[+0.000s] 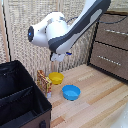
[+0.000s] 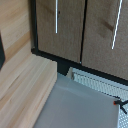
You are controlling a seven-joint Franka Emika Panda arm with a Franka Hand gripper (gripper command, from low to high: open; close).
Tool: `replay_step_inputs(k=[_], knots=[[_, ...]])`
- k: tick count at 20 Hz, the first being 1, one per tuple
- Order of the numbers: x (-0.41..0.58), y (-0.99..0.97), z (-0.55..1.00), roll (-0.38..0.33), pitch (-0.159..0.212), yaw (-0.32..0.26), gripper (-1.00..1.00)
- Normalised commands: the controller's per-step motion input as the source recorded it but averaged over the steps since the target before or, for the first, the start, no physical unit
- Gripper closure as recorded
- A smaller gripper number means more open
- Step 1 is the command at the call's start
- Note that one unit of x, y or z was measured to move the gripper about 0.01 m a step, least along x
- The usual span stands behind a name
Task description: Locate and clasp the grip of the topmost drawer. Steadily and circumspectly yank the drawer open. Discover and seize the nutrition bar using your clamp. Deposit the nutrition bar in the accessible drawer. Unclench the nutrition bar.
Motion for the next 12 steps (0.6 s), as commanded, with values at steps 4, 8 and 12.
replay_step_inputs(k=[4, 8, 12], knots=[[-0.046, -0.65, 0.43, -0.029, -0.178, 0.092, -1.00], [-0.009, -0.71, 0.45, 0.000, -0.129, 0.094, -1.00], [0.000, -0.82, 0.40, -0.006, -0.040, 0.043, -1.00]])
